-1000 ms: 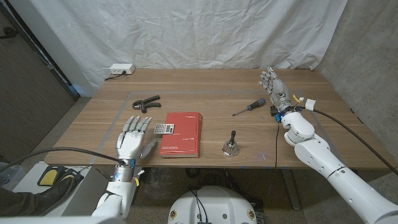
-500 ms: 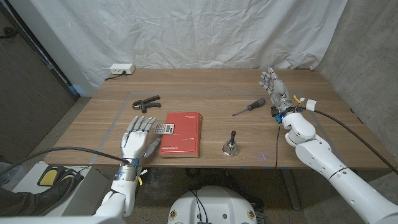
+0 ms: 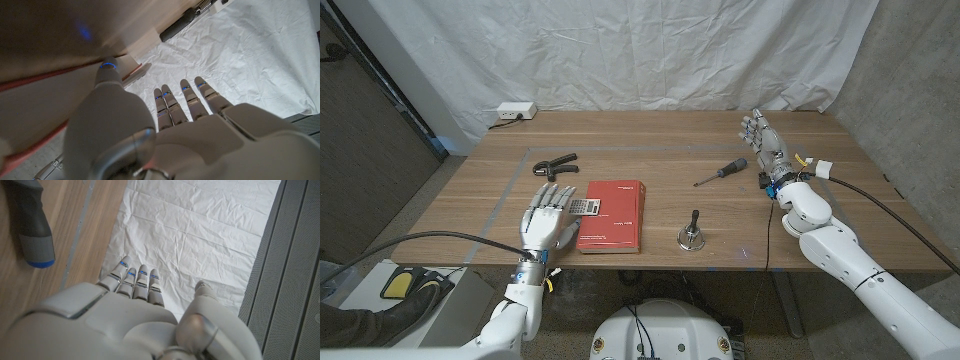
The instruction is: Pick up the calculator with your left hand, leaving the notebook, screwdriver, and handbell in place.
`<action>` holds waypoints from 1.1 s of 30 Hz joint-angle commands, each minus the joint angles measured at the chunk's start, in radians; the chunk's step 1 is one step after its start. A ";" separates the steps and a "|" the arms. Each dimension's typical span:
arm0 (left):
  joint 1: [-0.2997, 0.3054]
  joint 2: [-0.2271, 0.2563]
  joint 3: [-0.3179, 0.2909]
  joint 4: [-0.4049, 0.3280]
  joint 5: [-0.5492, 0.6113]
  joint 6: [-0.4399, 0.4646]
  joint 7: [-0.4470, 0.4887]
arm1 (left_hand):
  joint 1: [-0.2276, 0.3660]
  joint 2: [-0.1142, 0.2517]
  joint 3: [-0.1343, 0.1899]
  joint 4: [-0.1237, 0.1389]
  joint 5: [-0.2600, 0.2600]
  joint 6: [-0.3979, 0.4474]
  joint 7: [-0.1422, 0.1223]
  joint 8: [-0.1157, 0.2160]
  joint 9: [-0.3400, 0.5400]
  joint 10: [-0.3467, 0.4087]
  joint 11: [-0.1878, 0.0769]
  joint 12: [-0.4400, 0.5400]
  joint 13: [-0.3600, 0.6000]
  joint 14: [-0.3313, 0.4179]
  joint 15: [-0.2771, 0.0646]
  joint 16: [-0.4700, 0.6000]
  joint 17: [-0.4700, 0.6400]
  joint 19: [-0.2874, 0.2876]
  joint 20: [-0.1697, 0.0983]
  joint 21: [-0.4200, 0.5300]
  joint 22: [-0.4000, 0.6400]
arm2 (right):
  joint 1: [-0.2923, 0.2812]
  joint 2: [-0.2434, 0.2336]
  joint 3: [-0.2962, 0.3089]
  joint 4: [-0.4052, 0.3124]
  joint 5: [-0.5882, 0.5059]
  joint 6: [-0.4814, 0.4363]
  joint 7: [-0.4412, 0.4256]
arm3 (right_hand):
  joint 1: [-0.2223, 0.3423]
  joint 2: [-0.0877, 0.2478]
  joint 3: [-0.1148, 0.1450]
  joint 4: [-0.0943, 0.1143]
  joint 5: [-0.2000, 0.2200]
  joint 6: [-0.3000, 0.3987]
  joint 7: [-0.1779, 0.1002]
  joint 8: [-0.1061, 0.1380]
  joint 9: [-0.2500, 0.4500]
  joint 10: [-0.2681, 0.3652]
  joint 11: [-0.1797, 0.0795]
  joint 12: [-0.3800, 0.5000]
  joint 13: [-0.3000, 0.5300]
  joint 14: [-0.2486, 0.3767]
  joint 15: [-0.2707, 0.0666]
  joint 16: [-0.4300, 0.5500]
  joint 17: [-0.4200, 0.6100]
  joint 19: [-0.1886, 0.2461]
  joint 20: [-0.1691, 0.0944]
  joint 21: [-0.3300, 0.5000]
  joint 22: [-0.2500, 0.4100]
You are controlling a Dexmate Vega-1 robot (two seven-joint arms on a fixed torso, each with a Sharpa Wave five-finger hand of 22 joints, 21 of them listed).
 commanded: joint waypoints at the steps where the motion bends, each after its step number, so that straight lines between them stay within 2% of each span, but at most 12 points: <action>1: -0.053 -0.017 0.033 0.049 -0.003 -0.030 0.011 | 0.016 0.005 0.001 -0.002 0.004 0.026 0.000 0.007 0.000 0.029 0.001 0.009 0.002 0.020 -0.160 0.007 0.001 0.018 -0.099 0.005 0.004 | -0.015 -0.012 0.013 -0.023 0.002 -0.012 -0.012 | -0.003 0.010 -0.002 0.001 -0.003 0.008 -0.001 0.001 0.003 0.008 0.002 0.004 0.004 0.008 -0.002 0.002 0.004 0.011 -0.002 -0.005 0.004; 10: -0.059 -0.039 0.041 0.075 -0.006 -0.014 0.047 | 0.061 0.043 0.010 -0.001 -0.007 0.157 -0.009 0.043 -0.001 0.136 0.000 0.013 0.001 0.107 -0.175 0.014 0.000 0.082 -0.120 0.021 0.005 | -0.025 -0.008 0.019 -0.019 0.005 0.001 -0.013 | -0.003 0.010 -0.003 0.001 -0.003 0.008 -0.002 0.001 0.003 0.009 0.005 0.004 0.004 0.007 0.000 0.001 0.004 0.012 -0.001 -0.008 0.005; 19: -0.064 -0.040 0.050 0.079 -0.013 -0.016 0.062 | 0.104 0.082 0.031 -0.007 -0.013 0.200 -0.022 0.051 -0.001 0.174 0.000 0.010 0.001 0.137 -0.180 0.011 0.001 0.102 -0.124 0.026 0.007 | -0.018 -0.003 0.014 -0.007 0.007 0.005 -0.002 | -0.004 0.010 -0.004 0.001 -0.003 0.008 -0.002 0.000 0.003 0.009 0.005 0.003 0.004 0.008 0.000 0.001 0.004 0.012 0.000 -0.010 0.005; 27: -0.069 -0.047 0.054 0.095 -0.015 -0.022 0.095 | 0.162 0.129 0.060 -0.014 -0.043 0.265 -0.028 0.061 -0.003 0.233 0.003 0.007 0.000 0.181 -0.180 0.004 0.001 0.120 -0.123 0.030 0.009 | -0.012 0.001 0.010 0.004 0.008 0.009 0.004 | -0.004 0.010 -0.004 0.001 -0.002 0.007 -0.003 0.000 0.003 0.009 0.005 0.003 0.004 0.008 0.001 0.001 0.004 0.013 0.000 -0.013 0.005; 33: -0.076 -0.051 0.057 0.108 -0.019 -0.030 0.114 | 0.175 0.143 0.067 -0.013 -0.057 0.286 -0.030 0.064 -0.003 0.242 0.002 0.002 0.000 0.194 -0.180 0.002 0.001 0.124 -0.126 0.031 0.010 | -0.011 0.003 0.008 0.006 0.007 0.010 0.004 | -0.004 0.010 -0.005 0.000 -0.002 0.008 -0.003 0.000 0.003 0.009 0.006 0.003 0.004 0.009 0.002 0.001 0.004 0.014 0.001 -0.015 0.005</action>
